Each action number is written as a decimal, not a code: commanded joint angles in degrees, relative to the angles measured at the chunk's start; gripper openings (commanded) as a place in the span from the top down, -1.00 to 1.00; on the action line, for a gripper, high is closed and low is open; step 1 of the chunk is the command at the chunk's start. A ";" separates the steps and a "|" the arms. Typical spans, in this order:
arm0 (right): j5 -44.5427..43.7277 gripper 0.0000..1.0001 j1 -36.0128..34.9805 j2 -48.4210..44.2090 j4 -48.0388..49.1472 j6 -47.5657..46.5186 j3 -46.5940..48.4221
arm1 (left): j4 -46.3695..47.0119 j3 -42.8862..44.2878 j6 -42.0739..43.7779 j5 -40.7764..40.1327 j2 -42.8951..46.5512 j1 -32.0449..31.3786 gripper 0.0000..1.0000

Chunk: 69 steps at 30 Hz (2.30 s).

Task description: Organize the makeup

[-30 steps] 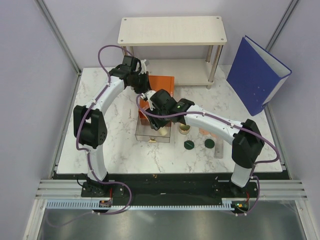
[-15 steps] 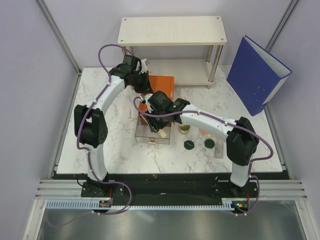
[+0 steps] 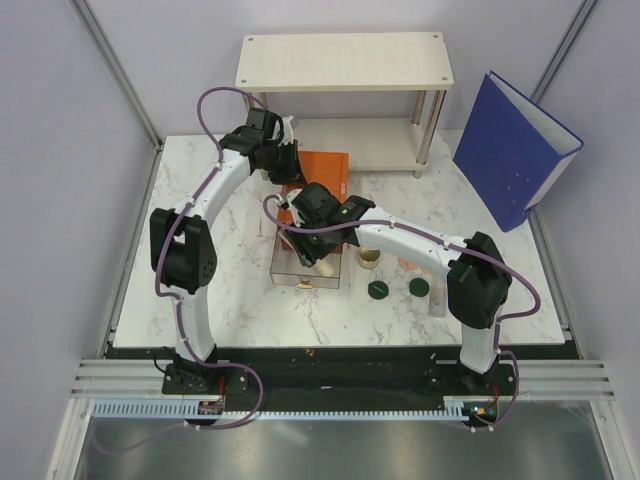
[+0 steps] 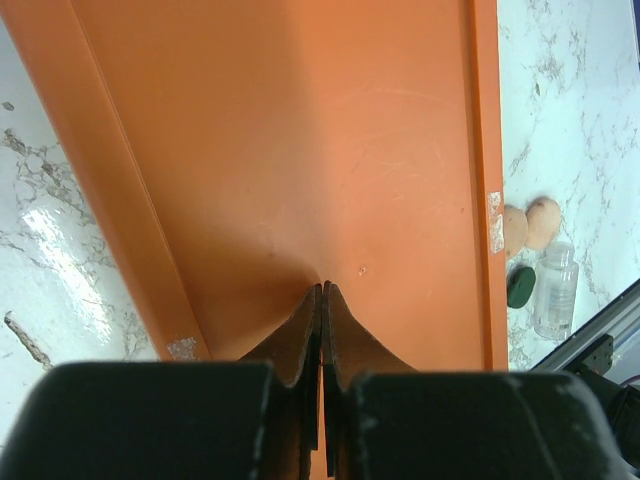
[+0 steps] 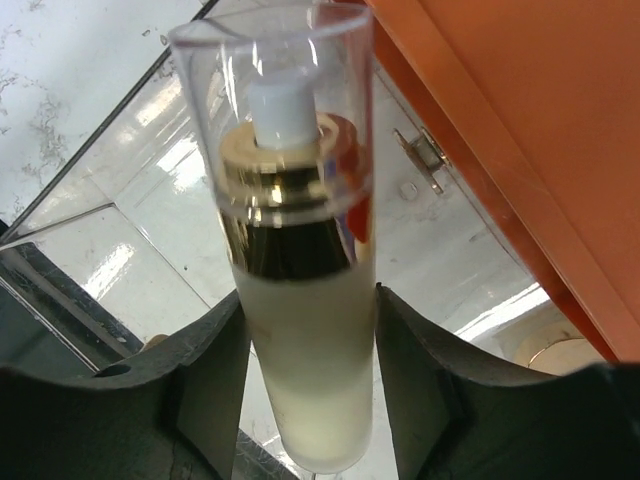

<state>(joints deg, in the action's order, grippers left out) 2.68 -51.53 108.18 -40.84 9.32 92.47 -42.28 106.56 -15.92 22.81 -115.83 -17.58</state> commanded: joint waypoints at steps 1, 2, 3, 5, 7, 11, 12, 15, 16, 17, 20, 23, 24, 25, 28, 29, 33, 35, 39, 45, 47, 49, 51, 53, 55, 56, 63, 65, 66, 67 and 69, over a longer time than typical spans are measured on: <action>-1.71 -0.24 -0.06 -0.95 -0.38 -0.09 2.02 | -4.12 0.31 2.30 -3.38 -3.09 0.62 0.97; -2.06 -0.27 -0.15 -0.95 -0.38 -0.09 1.84 | -4.04 0.31 2.30 -3.47 -3.09 0.62 0.97; -2.32 -0.29 -0.06 -0.95 -0.38 -0.09 1.84 | -4.12 0.40 2.39 -3.38 -3.17 0.62 0.96; -2.33 -0.33 -0.15 -0.69 -0.73 -0.09 2.28 | -4.21 0.49 2.30 -3.38 -3.26 0.71 0.97; -3.99 -0.38 0.02 -0.52 -0.73 0.25 2.89 | -4.21 0.57 2.30 -3.30 -3.35 0.62 0.97; -5.31 -0.40 -0.06 -0.78 -0.73 0.43 4.21 | -4.21 0.49 2.30 -3.38 -3.35 0.71 0.96; -5.75 -0.40 -0.06 -1.04 -0.73 0.43 4.74 | -4.30 0.57 2.30 -3.38 -3.35 0.71 0.96; -7.86 -0.41 -0.06 -3.06 -0.65 0.26 6.14 | -4.21 0.66 2.39 -3.30 -3.35 0.71 0.96; -8.47 -0.44 -0.06 -4.54 -0.73 0.26 6.58 | -4.30 0.66 2.39 -3.30 -3.35 0.71 0.97; -10.31 -0.46 -0.06 -5.25 -0.65 0.17 6.85 | -4.30 0.66 2.39 -3.30 -3.35 0.62 0.97; -13.91 -0.61 0.20 -9.21 -0.73 1.48 6.50 | -4.30 0.58 2.47 -3.12 -3.35 0.71 0.97; -15.25 -0.81 3.17 -13.51 -0.82 5.70 2.47 | -4.30 0.40 2.48 -2.95 -3.35 0.71 0.96; -13.68 -0.83 6.32 -14.48 -0.82 7.71 -0.68 | -4.39 0.40 2.56 -2.77 -3.35 0.62 0.97; -13.14 -0.83 8.00 -16.58 -0.91 8.69 -2.45 | -4.39 0.40 2.65 -2.77 -3.35 0.71 0.96; -11.82 -0.82 15.73 -21.58 -0.73 12.02 -10.62 | -4.48 0.31 3.00 -2.86 -3.44 0.71 0.97; -11.47 -0.82 17.76 -22.83 -0.47 12.64 -12.73 | -4.56 0.31 3.09 -2.77 -3.44 0.62 0.97; -10.06 -0.80 27.95 -28.10 -0.47 14.76 -23.61 | -4.74 0.14 3.27 -2.77 -3.70 0.71 0.97; -9.10 -0.78 30.25 -30.22 -1.08 16.16 -26.80 | -4.74 0.13 3.35 -2.59 -3.88 0.71 0.97; -7.43 -0.77 33.86 -31.01 -4.50 18.27 -33.91 | -4.74 0.05 3.62 -2.50 -4.05 0.71 0.97; -5.49 -0.74 34.13 -30.66 -7.41 20.03 -41.31 | -5.00 -0.13 4.14 -2.68 -4.31 0.71 0.96; -5.75 -0.74 34.13 -30.92 -7.76 20.21 -43.50 | -5.09 -0.22 4.15 -2.68 -4.40 0.71 0.97; -5.84 -0.74 34.12 -31.63 -6.98 20.39 -44.73 | -5.00 -0.39 4.23 -1.81 -4.58 0.71 0.96; -6.89 -0.73 34.30 -31.11 -6.89 20.56 -46.06 | -5.00 -0.22 4.23 -1.10 -4.84 0.71 0.97; -7.51 -0.72 34.30 -30.49 -6.80 20.74 -46.93 | -5.00 -0.13 4.23 -0.92 -5.10 0.71 0.96; -8.74 -0.71 34.48 -30.05 -6.62 20.65 -47.38 | -5.00 -0.21 4.32 -0.92 -4.93 0.71 0.97; -9.26 -0.69 34.48 -30.05 -6.53 20.56 -47.73 | -5.00 -0.13 4.41 -1.10 -5.02 0.71 0.97; -11.20 0.04 34.65 -28.82 -6.45 21.79 -47.90 | -5.00 -0.30 4.67 -1.45 -4.76 0.71 0.97; -10.94 0.53 34.65 -28.29 -6.18 22.05 -48.08 | -5.00 -0.30 4.67 -1.45 -4.76 0.71 0.97; -10.94 0.69 34.65 -28.20 -6.27 22.23 -47.99 | -4.92 -0.30 4.67 -1.45 -4.84 0.62 0.96; -10.94 0.83 34.65 -28.11 -6.01 22.23 -47.91 | -5.00 -0.22 4.67 -1.45 -4.84 0.71 0.97; -10.68 1.00 34.65 -28.46 -6.09 22.32 -47.82 | -5.00 -0.22 4.67 -1.45 -4.84 0.71 0.97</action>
<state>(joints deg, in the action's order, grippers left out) -7.16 -17.02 78.85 -47.92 30.39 44.84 -42.50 107.31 -15.18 24.69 -116.71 -17.06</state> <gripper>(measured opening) 0.175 0.022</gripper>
